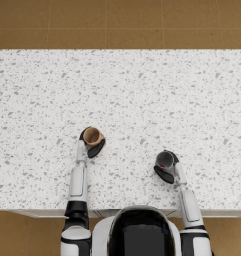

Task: Pick up two cups and pour the berry on the right into the cup on the left

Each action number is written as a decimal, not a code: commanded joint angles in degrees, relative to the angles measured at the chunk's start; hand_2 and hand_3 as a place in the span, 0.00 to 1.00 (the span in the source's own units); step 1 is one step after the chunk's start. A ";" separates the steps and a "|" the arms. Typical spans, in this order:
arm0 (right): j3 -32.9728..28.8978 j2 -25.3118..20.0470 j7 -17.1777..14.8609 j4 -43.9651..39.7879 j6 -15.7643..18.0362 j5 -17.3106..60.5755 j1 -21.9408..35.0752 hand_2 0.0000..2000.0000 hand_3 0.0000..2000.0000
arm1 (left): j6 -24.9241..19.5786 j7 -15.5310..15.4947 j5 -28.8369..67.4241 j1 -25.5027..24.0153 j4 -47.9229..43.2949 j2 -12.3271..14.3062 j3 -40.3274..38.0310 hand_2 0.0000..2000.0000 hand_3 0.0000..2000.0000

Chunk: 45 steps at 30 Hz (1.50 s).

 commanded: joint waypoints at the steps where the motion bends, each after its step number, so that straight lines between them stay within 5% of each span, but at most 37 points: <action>1: -1.18 -1.15 0.02 5.83 -0.17 0.00 3.39 1.00 0.64 | -0.11 0.00 0.00 -2.33 -11.36 -0.33 1.02 1.00 0.64; 11: 2.57 -7.57 -0.01 0.57 -0.18 -0.02 17.97 1.00 0.64 | -0.72 -0.01 0.00 -9.14 -27.50 -1.28 4.83 1.00 0.64; 18: 5.06 -11.77 0.05 -4.39 0.22 -0.04 27.22 1.00 0.64 | -0.89 0.03 3.58 -11.52 -30.62 -1.51 7.09 1.00 0.64; 27: 7.69 -14.50 -0.01 -3.98 0.41 16.23 31.98 1.00 0.64 | -1.03 0.04 17.37 -10.74 -29.77 -0.33 8.81 1.00 0.64; 45: 11.11 -16.60 0.10 1.29 1.15 49.16 33.62 1.00 0.64 | -1.15 0.09 19.05 -9.38 -26.63 1.62 10.04 1.00 0.64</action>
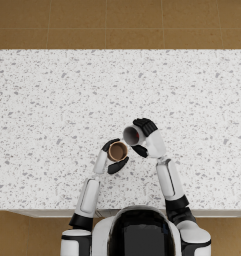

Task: Pick up two cups and pour the berry on the right into the cup on the left

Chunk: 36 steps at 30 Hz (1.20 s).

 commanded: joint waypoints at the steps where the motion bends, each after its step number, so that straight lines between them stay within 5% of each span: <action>1: 0.18 -0.69 0.01 2.21 0.08 1.84 1.24 1.00 0.64 | -0.01 0.00 0.00 0.82 0.31 0.43 -0.31 1.00 0.64; 16: 3.28 -1.29 0.16 6.28 0.57 29.47 0.51 1.00 0.64 | -0.30 0.01 0.00 1.46 2.99 1.60 -0.18 1.00 0.64; 17: 23.20 19.24 0.16 6.28 0.59 31.31 13.00 1.00 0.64 | -0.33 0.01 0.00 1.56 3.58 1.69 -0.22 1.00 0.64; 18: 7.38 3.79 0.13 6.28 0.48 33.07 2.69 1.00 0.64 | -0.36 0.01 0.00 1.55 3.58 1.74 -0.26 1.00 0.64; 36: 8.17 2.80 0.19 8.65 -0.05 65.69 2.03 1.00 0.64 | -0.30 0.05 0.00 1.73 4.77 2.68 -1.48 1.00 0.64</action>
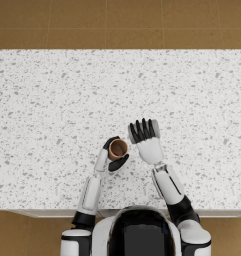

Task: Pick up two cups and pour the berry on the right into the cup on the left

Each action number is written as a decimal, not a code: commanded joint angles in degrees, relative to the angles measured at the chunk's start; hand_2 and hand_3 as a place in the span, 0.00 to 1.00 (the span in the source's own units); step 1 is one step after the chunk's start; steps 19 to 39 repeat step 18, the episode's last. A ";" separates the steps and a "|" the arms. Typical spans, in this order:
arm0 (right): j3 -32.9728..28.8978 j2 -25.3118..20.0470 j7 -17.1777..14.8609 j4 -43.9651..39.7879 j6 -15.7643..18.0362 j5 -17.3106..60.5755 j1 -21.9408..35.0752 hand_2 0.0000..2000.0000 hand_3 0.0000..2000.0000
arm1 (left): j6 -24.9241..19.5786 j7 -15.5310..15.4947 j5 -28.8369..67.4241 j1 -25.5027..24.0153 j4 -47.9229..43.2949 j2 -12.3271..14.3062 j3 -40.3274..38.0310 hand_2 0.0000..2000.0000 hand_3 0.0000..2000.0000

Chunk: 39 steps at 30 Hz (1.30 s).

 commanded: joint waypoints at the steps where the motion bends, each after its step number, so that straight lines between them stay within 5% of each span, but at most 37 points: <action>1: -0.65 -0.30 0.00 0.23 0.01 0.94 0.19 1.00 0.64 | -0.01 -0.01 0.00 0.02 -0.92 0.05 -0.80 1.00 0.64; 39: 0.40 0.35 -0.04 0.20 -0.57 3.29 -1.40 1.00 0.64 | -0.16 -0.01 0.00 -0.83 -0.92 -0.05 -0.96 1.00 0.64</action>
